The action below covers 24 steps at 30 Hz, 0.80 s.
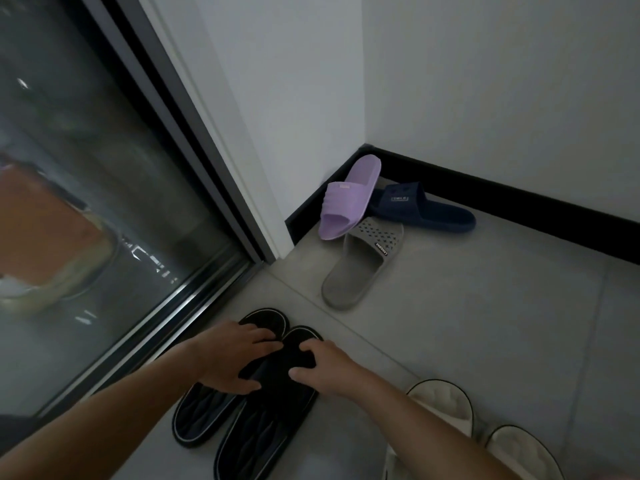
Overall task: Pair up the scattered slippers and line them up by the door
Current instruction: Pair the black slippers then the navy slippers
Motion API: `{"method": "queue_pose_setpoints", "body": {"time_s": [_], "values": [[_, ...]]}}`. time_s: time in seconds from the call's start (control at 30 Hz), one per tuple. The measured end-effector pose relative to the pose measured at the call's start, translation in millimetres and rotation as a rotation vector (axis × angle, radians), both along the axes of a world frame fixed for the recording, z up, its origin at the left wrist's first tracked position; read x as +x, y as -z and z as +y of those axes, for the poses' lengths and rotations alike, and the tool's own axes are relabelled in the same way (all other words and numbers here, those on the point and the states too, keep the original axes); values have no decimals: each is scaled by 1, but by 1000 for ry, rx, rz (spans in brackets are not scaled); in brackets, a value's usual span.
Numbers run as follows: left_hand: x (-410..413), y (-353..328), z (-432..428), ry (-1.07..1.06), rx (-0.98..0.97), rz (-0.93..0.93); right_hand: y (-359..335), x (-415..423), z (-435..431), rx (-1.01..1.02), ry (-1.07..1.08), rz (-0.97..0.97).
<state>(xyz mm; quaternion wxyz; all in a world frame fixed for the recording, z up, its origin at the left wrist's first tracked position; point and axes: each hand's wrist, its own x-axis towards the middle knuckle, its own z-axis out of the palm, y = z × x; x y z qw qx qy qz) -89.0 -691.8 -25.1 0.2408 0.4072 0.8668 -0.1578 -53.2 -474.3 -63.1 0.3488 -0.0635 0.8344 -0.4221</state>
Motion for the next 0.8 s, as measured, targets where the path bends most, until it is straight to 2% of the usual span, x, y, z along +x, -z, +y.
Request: {"method": "queue_pose_setpoints", "body": {"time_s": [0.2, 0.37, 0.53, 0.73, 0.8], "values": [[-19, 12, 23, -329, 306, 104, 6, -7, 14, -3, 42, -1], [-66, 31, 80, -589, 470, 74, 12, -28, 61, 78, 184, 25], [-123, 39, 150, -718, 657, 58, 11, -68, 104, 188, 295, 89], [-189, 44, 197, -715, 890, 277, 4, -140, 140, 258, 489, 260], [-209, 46, 201, -774, 923, 286, -1, -165, 147, 258, 584, 352]]}}
